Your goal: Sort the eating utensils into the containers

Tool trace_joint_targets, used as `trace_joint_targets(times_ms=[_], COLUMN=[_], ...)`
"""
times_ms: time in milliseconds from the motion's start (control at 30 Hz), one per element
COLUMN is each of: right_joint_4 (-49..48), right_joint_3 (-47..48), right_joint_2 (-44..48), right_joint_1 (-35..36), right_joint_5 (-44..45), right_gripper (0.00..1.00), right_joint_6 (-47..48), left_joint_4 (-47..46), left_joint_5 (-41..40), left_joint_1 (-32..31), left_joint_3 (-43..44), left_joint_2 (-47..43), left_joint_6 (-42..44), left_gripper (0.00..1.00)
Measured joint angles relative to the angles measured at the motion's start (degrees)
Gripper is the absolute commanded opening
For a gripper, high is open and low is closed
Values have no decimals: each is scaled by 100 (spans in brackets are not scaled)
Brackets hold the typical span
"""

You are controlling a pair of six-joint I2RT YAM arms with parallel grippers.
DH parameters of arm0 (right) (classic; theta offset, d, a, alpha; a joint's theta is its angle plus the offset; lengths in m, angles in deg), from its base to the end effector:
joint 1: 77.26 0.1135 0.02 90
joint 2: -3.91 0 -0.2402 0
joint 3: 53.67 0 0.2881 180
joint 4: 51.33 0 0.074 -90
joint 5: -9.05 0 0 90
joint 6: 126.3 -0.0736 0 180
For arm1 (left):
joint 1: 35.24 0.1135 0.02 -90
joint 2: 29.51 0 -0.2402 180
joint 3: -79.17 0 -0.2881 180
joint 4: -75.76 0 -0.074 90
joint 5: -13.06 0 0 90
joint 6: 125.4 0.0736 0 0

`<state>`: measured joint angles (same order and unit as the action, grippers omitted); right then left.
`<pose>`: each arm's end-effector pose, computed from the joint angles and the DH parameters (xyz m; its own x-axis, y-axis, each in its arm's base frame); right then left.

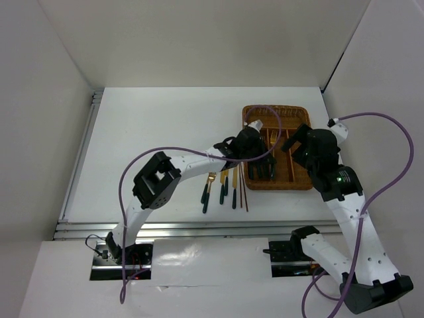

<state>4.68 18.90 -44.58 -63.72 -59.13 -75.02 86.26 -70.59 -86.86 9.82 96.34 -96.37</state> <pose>0.2442 0.0307 0.3356 -0.3453 0.5141 -0.7851 0.3913 0.8393 0.3775 0.3483 -0.4529 0.1688 -0.8660 -0.3063 -0.3953 0.1727 0.5588 -0.8111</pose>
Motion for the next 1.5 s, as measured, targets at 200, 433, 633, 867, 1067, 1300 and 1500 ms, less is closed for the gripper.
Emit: trace_joint_targets(times_ms=[200, 433, 633, 867, 1067, 1300, 1500], right_joint_4=[63, 79, 103, 122, 15, -330, -529], right_joint_3=[0, 0, 0, 0, -103, -791, -927], right_joint_2=[37, 37, 39, 44, 46, -417, -1493], right_joint_1=[0, 0, 0, 0, 0, -2, -33], right_joint_5=[-4, -24, -15, -2, -92, -380, -514], right_gripper=[99, 99, 99, 99, 99, 99, 99], right_joint_6=[-24, -31, -42, -66, -66, 81, 308], left_joint_4=[-223, -96, 267, 479, 892, 1384, 2347], left_joint_5=[-59, -310, -317, -118, 219, 267, -487], left_joint_1=[-74, -144, -153, 2, 431, 879, 1088], left_joint_3=[577, 1003, 1220, 455, -280, -1429, -2719], left_joint_2=[420, 564, 881, 280, -887, -2656, -3342], left_joint_6=[-144, -232, -201, -9, 566, 1224, 1882], left_gripper=[19, 54, 71, 74, 74, 71, 64])
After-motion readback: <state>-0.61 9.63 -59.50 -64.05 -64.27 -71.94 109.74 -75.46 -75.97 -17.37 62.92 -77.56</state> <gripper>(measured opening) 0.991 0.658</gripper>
